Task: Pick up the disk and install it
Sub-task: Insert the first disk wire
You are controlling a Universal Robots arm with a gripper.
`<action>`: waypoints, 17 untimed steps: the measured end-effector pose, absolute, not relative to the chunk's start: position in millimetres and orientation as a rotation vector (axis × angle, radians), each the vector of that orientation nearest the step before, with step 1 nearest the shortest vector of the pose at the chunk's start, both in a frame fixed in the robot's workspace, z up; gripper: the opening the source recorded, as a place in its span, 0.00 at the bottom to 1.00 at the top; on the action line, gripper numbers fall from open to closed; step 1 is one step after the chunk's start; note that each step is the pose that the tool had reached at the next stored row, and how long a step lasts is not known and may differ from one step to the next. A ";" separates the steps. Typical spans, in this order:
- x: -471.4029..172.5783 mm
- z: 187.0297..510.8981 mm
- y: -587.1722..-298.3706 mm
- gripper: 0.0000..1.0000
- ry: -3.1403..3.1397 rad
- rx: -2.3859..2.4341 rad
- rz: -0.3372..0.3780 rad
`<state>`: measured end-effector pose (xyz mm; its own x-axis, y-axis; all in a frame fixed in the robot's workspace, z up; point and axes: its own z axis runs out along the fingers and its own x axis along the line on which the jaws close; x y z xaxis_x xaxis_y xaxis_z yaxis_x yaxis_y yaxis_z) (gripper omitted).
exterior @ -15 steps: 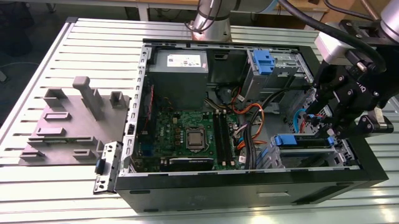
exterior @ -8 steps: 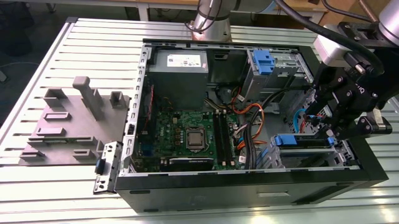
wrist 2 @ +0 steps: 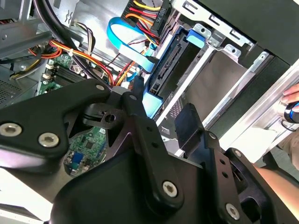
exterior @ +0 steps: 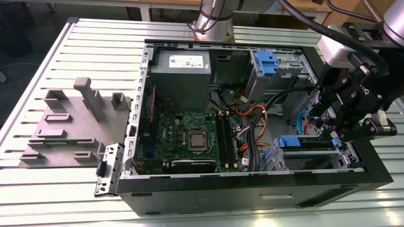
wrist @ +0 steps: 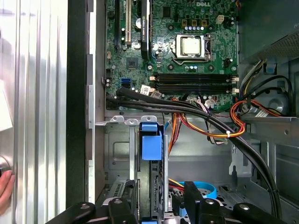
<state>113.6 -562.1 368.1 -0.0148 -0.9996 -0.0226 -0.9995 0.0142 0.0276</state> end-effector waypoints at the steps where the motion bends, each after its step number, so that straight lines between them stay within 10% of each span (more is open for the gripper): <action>1: 114.1 368.0 -562.0 0.54 -2.235 2.203 -0.056; 17: 127.2 355.0 -557.2 0.54 -2.233 2.201 -0.052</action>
<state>127.2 -557.2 355.0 -0.0148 -0.9997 -0.0188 -0.9995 0.0143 0.0278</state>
